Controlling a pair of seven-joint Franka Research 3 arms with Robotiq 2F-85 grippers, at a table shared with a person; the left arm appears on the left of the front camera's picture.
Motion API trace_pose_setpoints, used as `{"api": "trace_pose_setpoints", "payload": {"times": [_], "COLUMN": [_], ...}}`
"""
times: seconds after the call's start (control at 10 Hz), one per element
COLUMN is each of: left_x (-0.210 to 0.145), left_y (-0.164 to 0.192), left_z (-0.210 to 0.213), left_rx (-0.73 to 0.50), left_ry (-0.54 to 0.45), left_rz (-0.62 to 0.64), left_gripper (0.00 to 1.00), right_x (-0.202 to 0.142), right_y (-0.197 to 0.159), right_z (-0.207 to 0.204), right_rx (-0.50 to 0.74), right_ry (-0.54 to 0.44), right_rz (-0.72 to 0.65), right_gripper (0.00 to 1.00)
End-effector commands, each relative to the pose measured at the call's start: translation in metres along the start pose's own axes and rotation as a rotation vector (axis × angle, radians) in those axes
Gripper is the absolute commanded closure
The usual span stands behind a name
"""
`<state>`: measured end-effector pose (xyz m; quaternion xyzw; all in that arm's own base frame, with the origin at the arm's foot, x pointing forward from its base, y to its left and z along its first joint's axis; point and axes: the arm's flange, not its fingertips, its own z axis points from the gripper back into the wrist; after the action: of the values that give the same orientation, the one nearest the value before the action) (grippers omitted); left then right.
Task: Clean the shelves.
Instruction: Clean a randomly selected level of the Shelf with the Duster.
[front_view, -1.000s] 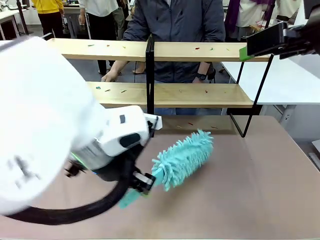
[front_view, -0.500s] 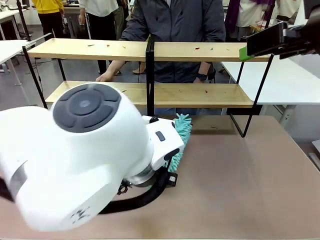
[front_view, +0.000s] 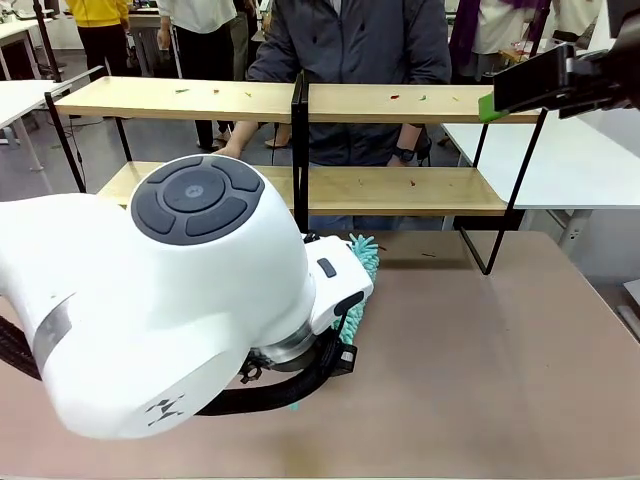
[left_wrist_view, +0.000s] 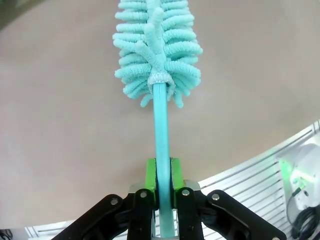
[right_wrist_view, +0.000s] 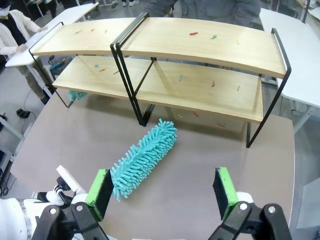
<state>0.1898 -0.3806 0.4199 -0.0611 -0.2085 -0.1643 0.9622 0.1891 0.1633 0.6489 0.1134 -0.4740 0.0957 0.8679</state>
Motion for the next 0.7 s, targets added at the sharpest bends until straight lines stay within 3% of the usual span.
{"api": "trace_pose_setpoints", "payload": {"times": [0.0,0.4,0.6], "left_x": [0.018,0.065,0.091], "left_y": [0.001,-0.009,-0.005], "left_z": [-0.015,-0.039,-0.057], "left_rx": [0.027,-0.01,0.013], "left_ry": [-0.016,-0.128,-0.098], "left_rz": [0.116,0.15,0.211], "left_gripper": [0.87,0.87,0.87], "right_x": [0.0,0.0,0.0], "right_y": [0.0,0.0,0.0], "right_z": [0.0,0.0,0.0], "right_rx": [0.0,0.0,0.0], "right_ry": [0.002,0.002,0.002], "right_rz": [-0.005,-0.005,-0.005], "right_gripper": [0.0,0.0,0.0]}}
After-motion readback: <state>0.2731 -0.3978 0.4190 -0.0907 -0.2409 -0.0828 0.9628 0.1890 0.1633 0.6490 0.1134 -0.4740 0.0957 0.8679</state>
